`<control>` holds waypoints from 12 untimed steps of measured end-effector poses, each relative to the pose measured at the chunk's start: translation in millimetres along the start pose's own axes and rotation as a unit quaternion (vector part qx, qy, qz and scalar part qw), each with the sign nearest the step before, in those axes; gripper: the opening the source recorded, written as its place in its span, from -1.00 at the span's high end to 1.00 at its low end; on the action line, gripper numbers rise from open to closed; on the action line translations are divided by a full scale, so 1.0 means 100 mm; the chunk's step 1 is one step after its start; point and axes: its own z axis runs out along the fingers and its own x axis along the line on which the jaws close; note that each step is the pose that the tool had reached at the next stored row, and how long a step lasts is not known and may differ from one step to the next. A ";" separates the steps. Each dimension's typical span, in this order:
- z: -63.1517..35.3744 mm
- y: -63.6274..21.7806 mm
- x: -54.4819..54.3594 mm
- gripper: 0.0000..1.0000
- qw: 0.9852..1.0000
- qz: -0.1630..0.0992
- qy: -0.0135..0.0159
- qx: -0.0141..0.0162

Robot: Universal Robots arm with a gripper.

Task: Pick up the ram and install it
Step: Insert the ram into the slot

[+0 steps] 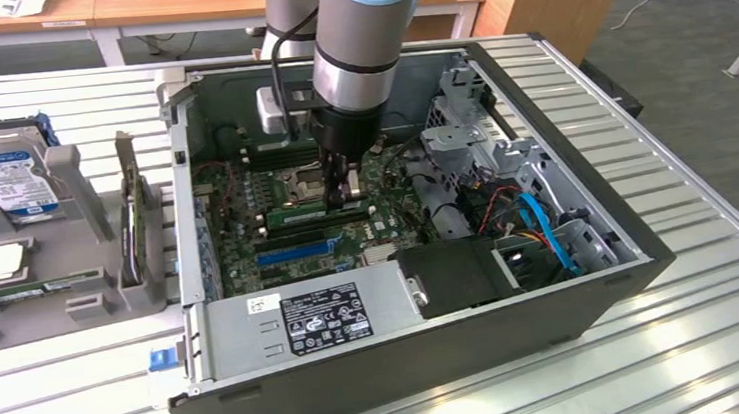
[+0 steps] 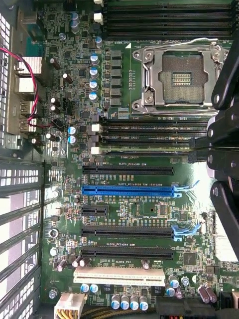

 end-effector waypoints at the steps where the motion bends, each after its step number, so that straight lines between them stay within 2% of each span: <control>1: 0.000 0.000 0.00 0.77 1.000 0.000 0.000 0.000; 12: 0.012 -0.001 0.00 0.77 1.000 0.000 0.000 0.000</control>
